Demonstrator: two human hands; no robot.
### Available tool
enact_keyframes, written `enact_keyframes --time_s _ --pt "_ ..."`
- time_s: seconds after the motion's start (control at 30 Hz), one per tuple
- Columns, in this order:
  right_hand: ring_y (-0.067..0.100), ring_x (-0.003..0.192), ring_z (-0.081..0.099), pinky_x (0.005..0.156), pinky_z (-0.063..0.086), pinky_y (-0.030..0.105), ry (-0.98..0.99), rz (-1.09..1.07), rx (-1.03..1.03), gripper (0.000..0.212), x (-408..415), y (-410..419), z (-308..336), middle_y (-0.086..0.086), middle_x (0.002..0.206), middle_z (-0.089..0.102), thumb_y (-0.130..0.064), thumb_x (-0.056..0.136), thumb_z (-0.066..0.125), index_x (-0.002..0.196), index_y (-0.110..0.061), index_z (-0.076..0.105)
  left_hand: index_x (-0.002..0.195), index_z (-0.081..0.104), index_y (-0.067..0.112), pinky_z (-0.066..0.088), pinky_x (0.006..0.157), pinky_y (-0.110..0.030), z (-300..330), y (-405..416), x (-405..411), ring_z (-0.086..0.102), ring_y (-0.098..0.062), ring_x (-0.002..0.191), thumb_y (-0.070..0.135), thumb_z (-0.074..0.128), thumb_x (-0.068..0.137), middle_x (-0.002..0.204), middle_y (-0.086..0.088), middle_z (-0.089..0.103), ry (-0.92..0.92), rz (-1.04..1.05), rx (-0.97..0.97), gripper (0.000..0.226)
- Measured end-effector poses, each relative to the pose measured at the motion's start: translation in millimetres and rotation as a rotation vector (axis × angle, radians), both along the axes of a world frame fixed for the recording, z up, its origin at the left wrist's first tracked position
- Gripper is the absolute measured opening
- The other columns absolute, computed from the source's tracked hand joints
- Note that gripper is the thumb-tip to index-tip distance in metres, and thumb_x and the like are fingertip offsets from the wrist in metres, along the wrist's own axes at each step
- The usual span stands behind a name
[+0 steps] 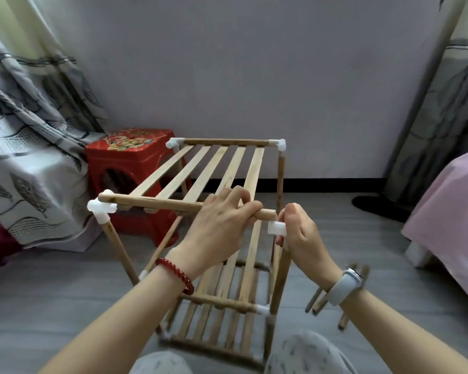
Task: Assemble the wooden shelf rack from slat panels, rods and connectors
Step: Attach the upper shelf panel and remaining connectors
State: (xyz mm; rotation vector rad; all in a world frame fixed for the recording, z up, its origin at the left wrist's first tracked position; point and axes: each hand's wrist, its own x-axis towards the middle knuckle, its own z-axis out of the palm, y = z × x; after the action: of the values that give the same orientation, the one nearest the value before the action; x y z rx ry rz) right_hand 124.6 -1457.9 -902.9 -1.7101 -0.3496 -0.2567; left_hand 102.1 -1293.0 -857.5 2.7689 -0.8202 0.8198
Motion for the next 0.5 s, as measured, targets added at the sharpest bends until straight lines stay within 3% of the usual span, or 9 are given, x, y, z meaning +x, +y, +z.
enact_keyframes --time_s 0.27,0.5 --pt "0.009 0.049 0.048 0.046 0.040 0.017 0.002 -0.079 0.093 0.033 0.0 -1.7 -5.9 0.015 0.067 0.045 -0.016 0.102 0.028 0.075 -0.008 0.044 0.110 0.065 0.010 0.041 0.073 -0.035 -1.5 3.8 -4.2 0.054 -0.025 0.087 0.009 0.063 0.087 0.098 -0.012 0.056 0.050 -0.002 0.008 0.023" --pt "0.007 0.048 0.044 0.048 0.038 0.019 0.010 -0.079 0.137 0.034 4.0 2.8 -5.8 0.006 0.058 0.045 -0.016 0.103 0.028 0.074 -0.009 0.045 0.118 0.060 0.015 0.036 0.079 -0.030 4.7 -0.6 3.7 0.047 -0.019 0.094 0.019 0.052 0.095 0.105 -0.006 0.052 0.081 -0.008 0.052 0.025"
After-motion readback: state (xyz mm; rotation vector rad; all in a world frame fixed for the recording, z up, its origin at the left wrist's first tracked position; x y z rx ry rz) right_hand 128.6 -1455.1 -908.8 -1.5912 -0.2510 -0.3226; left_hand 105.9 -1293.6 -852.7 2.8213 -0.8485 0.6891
